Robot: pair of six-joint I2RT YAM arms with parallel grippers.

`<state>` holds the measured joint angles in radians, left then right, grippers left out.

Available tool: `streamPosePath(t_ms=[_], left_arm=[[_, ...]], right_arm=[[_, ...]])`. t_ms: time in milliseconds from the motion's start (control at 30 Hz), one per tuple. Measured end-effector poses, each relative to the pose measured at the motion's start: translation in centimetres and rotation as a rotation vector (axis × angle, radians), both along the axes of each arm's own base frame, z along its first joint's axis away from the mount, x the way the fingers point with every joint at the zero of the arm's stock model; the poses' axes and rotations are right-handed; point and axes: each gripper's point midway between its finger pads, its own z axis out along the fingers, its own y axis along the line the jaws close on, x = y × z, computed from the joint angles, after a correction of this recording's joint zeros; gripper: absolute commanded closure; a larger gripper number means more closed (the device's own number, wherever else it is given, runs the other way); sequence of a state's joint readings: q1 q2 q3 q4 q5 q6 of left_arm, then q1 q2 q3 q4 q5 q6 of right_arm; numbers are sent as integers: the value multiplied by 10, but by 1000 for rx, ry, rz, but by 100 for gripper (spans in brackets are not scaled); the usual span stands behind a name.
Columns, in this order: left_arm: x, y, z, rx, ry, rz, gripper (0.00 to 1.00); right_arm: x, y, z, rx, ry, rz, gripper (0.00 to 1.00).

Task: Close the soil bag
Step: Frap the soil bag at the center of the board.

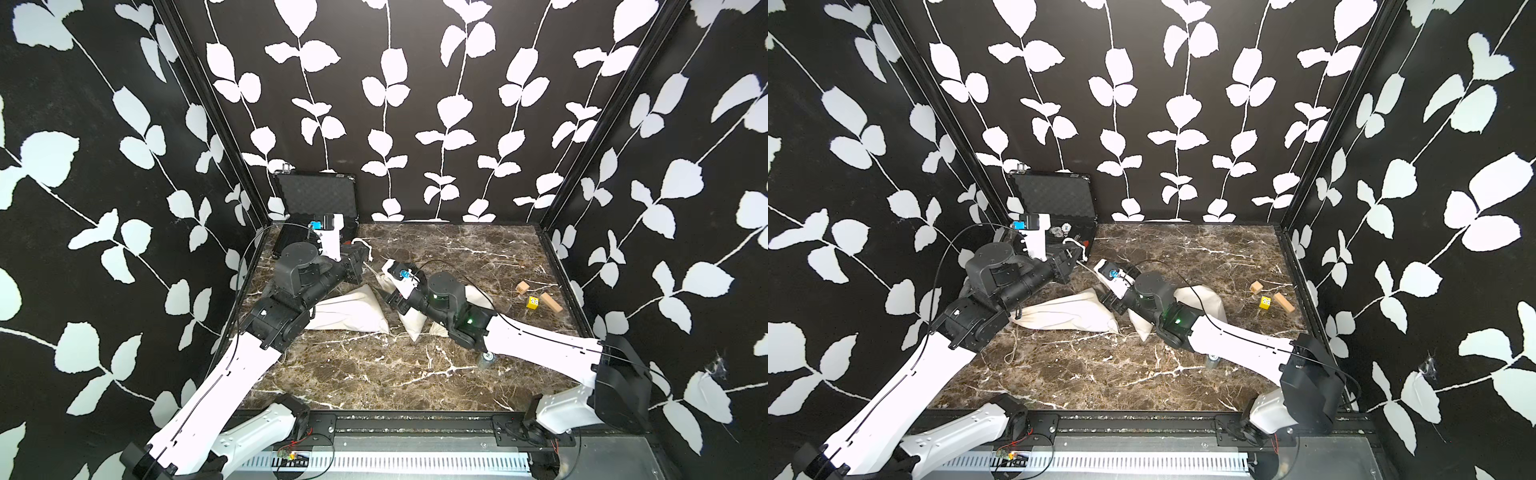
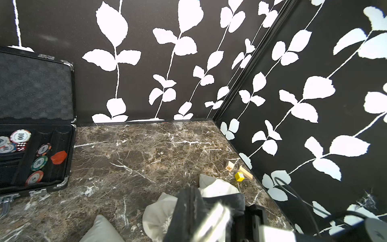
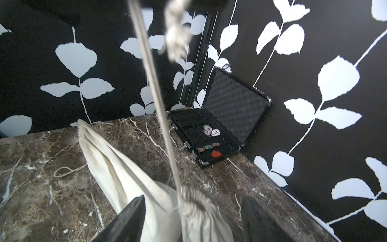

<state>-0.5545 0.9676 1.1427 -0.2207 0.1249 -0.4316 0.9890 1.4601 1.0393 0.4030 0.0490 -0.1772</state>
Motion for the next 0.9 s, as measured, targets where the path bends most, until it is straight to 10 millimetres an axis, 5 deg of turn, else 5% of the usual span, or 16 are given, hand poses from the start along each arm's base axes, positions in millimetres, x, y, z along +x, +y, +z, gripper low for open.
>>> streamPosePath(t_ms=[100, 333, 567, 900], left_arm=[[-1, -2, 1, -9, 1, -10, 100], [-1, -1, 1, -10, 3, -9, 100], [3, 8, -23, 118, 82, 39, 100], [4, 15, -43, 269, 132, 49, 100]], right_arm=[[3, 9, 10, 6, -21, 4, 36], [25, 21, 12, -37, -55, -61, 87], [50, 11, -18, -44, -58, -165, 91], [51, -2, -45, -2, -53, -184, 87]])
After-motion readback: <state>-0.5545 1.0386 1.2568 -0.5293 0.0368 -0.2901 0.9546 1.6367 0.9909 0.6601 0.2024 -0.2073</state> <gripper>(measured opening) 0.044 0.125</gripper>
